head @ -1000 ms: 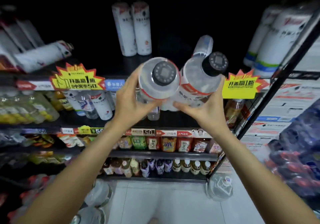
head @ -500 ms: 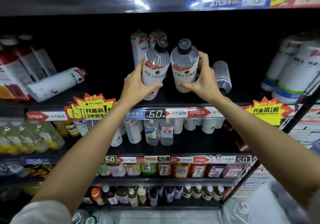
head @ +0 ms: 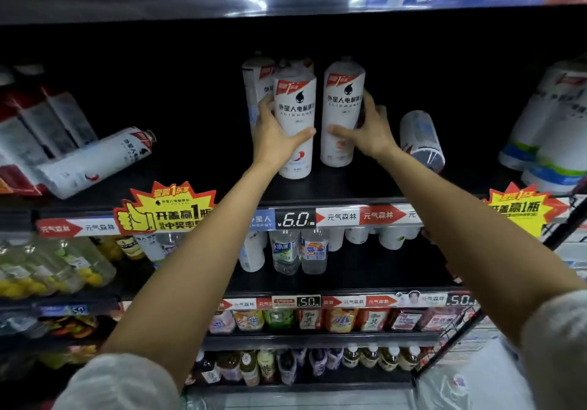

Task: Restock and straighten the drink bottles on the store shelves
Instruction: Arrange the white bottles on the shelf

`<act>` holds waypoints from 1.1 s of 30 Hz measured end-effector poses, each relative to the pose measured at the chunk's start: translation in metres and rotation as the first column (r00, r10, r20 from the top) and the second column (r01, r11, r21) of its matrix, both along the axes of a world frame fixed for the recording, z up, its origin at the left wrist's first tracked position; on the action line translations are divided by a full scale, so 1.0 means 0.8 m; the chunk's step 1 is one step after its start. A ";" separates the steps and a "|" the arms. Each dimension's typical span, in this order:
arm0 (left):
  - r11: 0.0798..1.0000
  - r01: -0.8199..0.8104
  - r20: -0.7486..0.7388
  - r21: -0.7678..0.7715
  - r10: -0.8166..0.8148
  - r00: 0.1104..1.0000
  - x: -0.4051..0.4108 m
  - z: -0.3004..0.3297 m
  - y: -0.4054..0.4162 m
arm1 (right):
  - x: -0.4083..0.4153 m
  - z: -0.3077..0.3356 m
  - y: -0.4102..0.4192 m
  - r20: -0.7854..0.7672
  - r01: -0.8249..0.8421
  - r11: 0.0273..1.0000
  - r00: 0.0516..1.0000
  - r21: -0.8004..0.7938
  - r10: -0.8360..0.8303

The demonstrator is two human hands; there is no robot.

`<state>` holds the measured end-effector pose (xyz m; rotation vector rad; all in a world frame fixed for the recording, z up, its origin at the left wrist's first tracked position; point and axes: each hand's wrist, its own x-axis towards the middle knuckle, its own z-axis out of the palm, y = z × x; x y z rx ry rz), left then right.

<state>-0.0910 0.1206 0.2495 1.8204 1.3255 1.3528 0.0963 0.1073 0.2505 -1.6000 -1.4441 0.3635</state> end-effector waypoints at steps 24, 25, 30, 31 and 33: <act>0.986 -0.145 -0.208 0.083 0.159 0.965 0.016 -0.018 0.011 | -0.012 -0.012 0.014 0.190 0.042 0.997 0.981 -0.072 -0.027; 0.985 -0.152 -0.194 0.077 0.164 0.967 0.018 -0.018 0.013 | -0.006 -0.013 0.010 0.198 -0.015 0.996 0.980 -0.091 0.032; 0.981 -0.193 -0.176 0.033 0.195 0.965 0.029 -0.018 0.001 | 0.014 -0.013 -0.028 0.395 -0.079 0.992 0.912 -0.095 0.111; 0.978 -0.208 -0.175 0.003 0.206 0.963 0.032 -0.017 -0.006 | 0.015 -0.012 -0.040 0.427 -0.085 0.994 0.898 -0.064 0.104; 0.967 -0.248 -0.167 -0.056 0.236 0.957 0.039 -0.016 -0.030 | 0.019 -0.012 -0.069 0.505 -0.088 0.996 0.861 0.029 0.061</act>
